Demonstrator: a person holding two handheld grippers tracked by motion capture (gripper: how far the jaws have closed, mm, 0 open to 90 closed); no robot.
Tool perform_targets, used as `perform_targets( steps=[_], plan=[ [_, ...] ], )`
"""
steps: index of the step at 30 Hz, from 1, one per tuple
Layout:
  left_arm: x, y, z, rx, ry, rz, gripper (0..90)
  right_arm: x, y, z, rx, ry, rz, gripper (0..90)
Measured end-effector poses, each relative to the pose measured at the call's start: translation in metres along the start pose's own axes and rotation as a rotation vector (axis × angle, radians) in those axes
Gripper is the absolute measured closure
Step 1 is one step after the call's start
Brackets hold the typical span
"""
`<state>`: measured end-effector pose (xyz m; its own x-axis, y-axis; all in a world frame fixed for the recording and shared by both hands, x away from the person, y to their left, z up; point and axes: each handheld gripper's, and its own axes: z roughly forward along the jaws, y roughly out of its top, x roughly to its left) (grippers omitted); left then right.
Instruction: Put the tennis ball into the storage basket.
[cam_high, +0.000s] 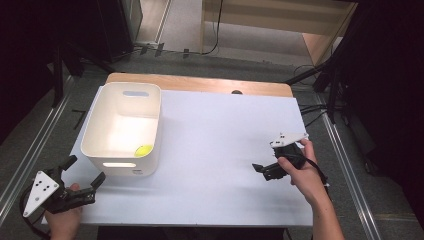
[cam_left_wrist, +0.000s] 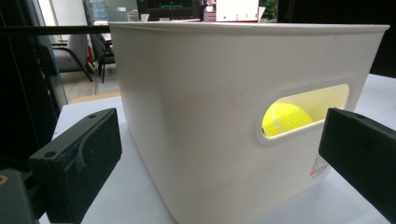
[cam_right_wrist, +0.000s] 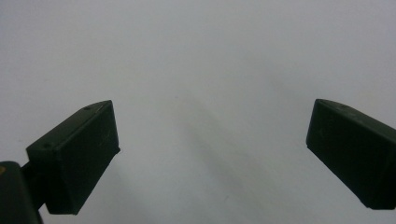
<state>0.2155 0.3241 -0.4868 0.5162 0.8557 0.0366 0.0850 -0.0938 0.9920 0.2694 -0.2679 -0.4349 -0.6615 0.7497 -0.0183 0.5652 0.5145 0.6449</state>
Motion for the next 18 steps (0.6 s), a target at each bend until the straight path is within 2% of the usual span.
perform_targets(
  steps=[2, 5, 7, 13, 18],
  plan=[
    [0.0, 0.0, 0.0, 0.0, 0.001, -0.001, 0.0, -0.002, -0.007, -0.001, -0.016, -0.008, 0.009, 1.3],
    [0.001, 0.0, -0.001, -0.004, 0.0, -0.008, 0.0, -0.004, -0.017, -0.003, -0.036, 0.007, 0.029, 1.3],
    [0.001, 0.0, -0.001, -0.007, 0.0, -0.011, 0.0, -0.005, -0.024, -0.003, -0.053, 0.001, 0.026, 1.3],
    [0.001, 0.0, 0.0, 0.002, 0.002, 0.0, 0.0, -0.009, -0.046, -0.006, -0.082, -0.008, 0.081, 1.3],
    [0.001, 0.0, 0.0, 0.0, 0.005, -0.008, 0.0, -0.013, -0.066, -0.011, -0.132, -0.029, 0.121, 1.3]
  ],
)
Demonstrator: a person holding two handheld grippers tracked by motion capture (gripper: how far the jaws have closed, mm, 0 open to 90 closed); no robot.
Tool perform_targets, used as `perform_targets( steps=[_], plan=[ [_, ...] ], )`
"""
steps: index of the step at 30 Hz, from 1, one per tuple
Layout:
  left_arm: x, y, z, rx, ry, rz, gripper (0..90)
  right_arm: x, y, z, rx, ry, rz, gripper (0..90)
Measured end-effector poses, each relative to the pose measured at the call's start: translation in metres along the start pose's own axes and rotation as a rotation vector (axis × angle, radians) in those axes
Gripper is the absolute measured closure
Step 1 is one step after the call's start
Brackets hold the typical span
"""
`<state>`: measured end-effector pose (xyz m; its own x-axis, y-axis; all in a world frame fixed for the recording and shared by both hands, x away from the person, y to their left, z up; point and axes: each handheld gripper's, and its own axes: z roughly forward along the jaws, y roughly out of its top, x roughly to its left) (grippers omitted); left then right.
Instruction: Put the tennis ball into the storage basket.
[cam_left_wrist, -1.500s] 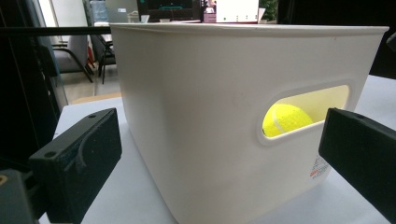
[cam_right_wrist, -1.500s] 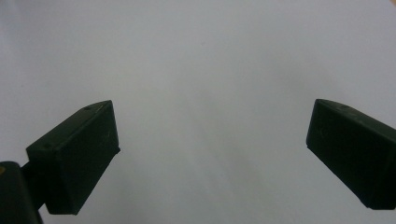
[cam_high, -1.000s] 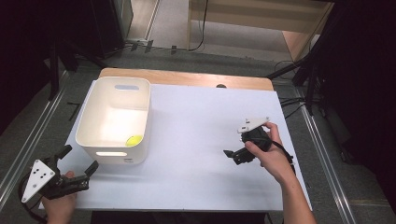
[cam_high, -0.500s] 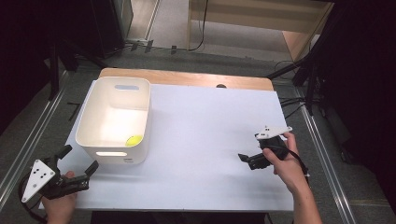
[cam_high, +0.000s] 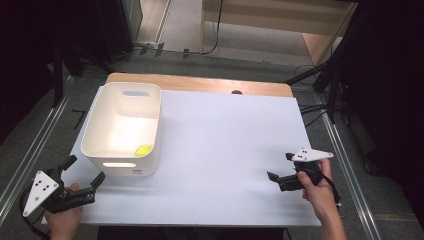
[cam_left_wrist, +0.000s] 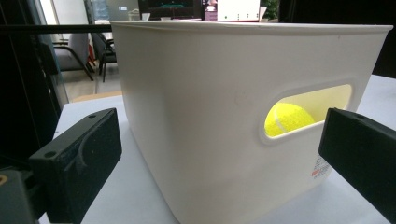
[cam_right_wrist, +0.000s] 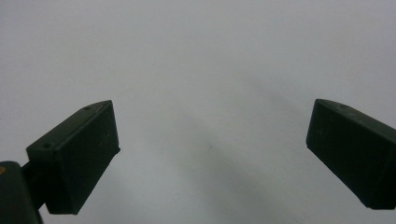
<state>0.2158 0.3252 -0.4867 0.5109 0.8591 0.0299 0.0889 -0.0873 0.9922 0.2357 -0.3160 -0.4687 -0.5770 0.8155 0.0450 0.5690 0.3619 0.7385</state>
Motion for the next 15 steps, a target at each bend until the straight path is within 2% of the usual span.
perform_targets(
  steps=[6, 15],
  plan=[
    [0.002, 0.0, -0.001, -0.005, 0.002, -0.012, 0.0, -0.008, -0.023, -0.009, -0.091, -0.005, 0.043, 1.3],
    [0.001, 0.0, -0.001, -0.004, 0.0, -0.006, 0.0, -0.014, -0.048, -0.017, -0.183, -0.023, 0.085, 1.3]
  ],
)
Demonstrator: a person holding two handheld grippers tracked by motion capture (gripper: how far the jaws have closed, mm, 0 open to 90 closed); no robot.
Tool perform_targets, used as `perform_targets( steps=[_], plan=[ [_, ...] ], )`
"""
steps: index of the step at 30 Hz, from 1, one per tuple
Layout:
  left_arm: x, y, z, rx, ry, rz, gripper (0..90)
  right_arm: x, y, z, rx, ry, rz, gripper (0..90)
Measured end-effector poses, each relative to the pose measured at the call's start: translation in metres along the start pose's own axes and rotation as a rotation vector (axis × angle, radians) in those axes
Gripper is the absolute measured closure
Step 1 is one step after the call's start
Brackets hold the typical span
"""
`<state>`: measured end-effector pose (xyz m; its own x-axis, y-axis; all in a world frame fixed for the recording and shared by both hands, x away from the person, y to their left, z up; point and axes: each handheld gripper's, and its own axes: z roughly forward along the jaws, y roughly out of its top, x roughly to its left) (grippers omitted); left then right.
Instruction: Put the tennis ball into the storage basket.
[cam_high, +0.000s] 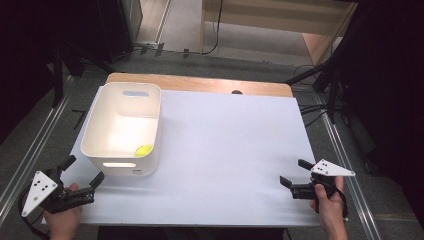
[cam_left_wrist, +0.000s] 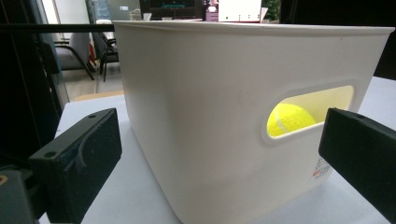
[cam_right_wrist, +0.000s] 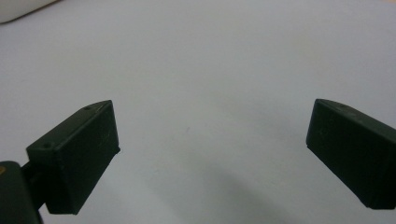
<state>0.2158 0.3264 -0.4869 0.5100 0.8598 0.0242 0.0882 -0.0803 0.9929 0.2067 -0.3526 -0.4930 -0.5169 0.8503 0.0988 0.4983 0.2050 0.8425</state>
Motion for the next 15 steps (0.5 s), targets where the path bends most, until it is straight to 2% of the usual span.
perform_targets(
  steps=[9, 15],
  plan=[
    [0.0, 0.0, 0.0, 0.008, 0.001, 0.006, 0.0, -0.003, -0.012, -0.01, -0.089, -0.045, 0.009, 1.3],
    [-0.001, 0.0, 0.001, 0.01, -0.002, 0.013, 0.0, -0.005, -0.019, -0.014, -0.124, -0.069, 0.042, 1.3]
  ],
)
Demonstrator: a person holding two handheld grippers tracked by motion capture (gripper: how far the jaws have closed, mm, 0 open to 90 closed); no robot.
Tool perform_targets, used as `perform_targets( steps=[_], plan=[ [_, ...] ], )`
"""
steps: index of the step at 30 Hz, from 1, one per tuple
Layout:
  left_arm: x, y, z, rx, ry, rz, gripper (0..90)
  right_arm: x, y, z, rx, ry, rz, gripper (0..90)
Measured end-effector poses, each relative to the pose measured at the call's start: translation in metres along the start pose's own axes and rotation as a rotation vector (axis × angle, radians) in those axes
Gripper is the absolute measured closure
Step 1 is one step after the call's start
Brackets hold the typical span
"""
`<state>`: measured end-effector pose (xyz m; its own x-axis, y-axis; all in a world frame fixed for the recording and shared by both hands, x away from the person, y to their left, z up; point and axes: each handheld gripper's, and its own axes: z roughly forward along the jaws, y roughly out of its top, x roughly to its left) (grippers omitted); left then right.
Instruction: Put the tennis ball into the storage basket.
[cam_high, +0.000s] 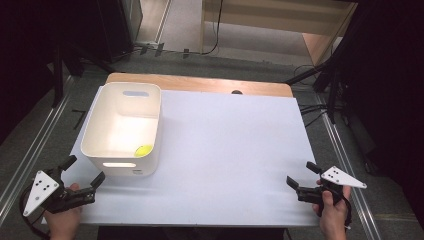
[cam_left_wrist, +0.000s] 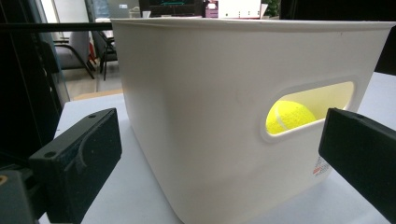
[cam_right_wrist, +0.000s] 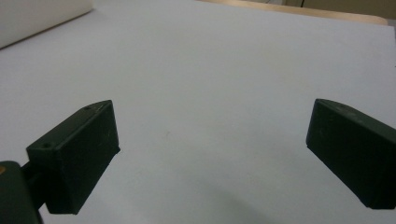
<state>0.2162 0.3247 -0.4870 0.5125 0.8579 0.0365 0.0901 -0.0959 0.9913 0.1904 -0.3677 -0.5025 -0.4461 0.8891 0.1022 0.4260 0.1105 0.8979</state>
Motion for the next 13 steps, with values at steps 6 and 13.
perform_targets(
  steps=[6, 13],
  plan=[
    [0.0006, 0.0001, -0.0004, 0.001, 0.003, -0.004, 0.0, 0.001, -0.0026, -0.0047, -0.026, -0.003, 0.01, 1.4],
    [0.0009, 0.0002, -0.0002, 0.0, 0.0, -0.002, 0.0, 0.0036, -0.0028, -0.0024, -0.017, -0.001, 0.008, 1.3]
  ],
)
